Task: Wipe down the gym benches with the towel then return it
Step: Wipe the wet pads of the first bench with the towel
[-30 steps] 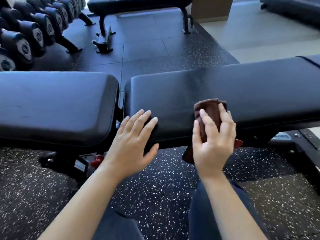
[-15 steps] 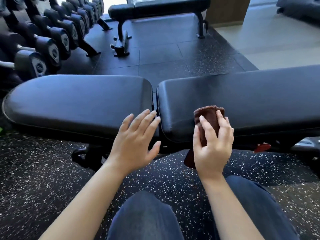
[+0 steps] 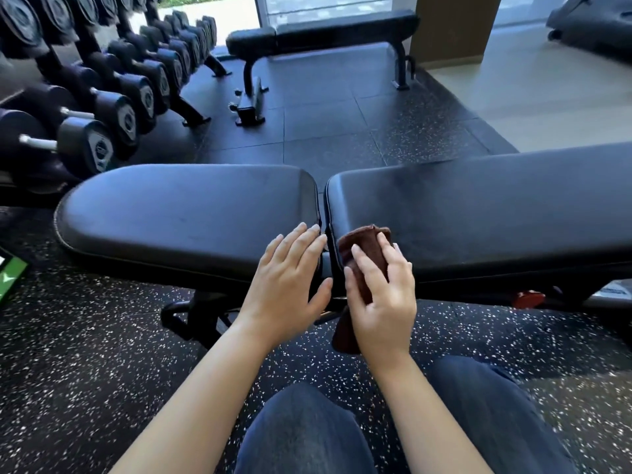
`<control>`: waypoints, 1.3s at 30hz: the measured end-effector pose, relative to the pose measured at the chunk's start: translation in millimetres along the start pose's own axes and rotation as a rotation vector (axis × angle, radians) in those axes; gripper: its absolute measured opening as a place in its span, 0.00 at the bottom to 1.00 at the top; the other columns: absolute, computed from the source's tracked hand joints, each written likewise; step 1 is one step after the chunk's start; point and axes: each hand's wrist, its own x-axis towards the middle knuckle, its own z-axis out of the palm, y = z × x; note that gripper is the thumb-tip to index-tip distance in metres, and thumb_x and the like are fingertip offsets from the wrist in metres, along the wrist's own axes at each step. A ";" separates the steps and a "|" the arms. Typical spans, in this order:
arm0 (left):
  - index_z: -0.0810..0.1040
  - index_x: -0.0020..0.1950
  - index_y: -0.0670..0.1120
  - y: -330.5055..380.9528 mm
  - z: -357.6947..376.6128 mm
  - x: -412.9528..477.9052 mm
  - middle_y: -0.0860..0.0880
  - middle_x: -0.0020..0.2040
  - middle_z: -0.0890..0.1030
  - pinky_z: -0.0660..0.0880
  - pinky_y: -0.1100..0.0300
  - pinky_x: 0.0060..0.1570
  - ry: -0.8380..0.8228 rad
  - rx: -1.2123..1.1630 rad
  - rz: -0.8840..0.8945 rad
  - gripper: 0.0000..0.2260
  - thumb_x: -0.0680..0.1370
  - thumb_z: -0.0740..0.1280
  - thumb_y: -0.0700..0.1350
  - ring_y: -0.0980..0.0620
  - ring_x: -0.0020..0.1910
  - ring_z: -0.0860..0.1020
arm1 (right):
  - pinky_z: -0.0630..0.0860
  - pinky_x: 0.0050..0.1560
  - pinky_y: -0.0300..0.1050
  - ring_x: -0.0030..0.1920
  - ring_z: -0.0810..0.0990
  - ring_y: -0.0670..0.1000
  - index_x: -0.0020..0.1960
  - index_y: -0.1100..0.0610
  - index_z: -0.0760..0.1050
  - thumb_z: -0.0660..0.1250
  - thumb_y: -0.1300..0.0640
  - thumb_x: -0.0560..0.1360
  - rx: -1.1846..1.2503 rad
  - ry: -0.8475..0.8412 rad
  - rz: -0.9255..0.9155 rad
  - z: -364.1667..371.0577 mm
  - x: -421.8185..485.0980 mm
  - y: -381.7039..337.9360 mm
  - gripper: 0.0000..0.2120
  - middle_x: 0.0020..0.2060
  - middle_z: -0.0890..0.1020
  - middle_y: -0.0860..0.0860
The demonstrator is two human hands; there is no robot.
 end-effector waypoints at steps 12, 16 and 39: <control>0.70 0.67 0.37 -54.4 -37.9 17.2 0.40 0.68 0.70 0.58 0.44 0.68 0.017 0.128 -0.216 0.29 0.74 0.51 0.54 0.41 0.70 0.65 | 0.57 0.65 0.30 0.67 0.68 0.50 0.62 0.57 0.75 0.65 0.56 0.76 0.399 -0.440 0.294 40.0 95.1 -46.0 0.15 0.64 0.73 0.57; 0.69 0.70 0.41 -60.9 -29.9 20.7 0.44 0.71 0.68 0.56 0.47 0.69 -0.015 0.159 -0.236 0.30 0.73 0.50 0.57 0.46 0.72 0.62 | 0.50 0.74 0.49 0.74 0.53 0.56 0.71 0.51 0.63 0.60 0.50 0.78 0.230 -0.747 0.250 62.1 91.0 -37.2 0.23 0.74 0.57 0.56; 0.77 0.62 0.44 -58.4 -34.1 25.9 0.48 0.65 0.74 0.67 0.47 0.64 -0.051 0.165 -0.306 0.26 0.71 0.54 0.55 0.47 0.66 0.70 | 0.49 0.73 0.55 0.74 0.49 0.61 0.75 0.53 0.52 0.55 0.53 0.79 -0.015 -0.844 0.102 106.9 127.3 -8.8 0.26 0.74 0.52 0.60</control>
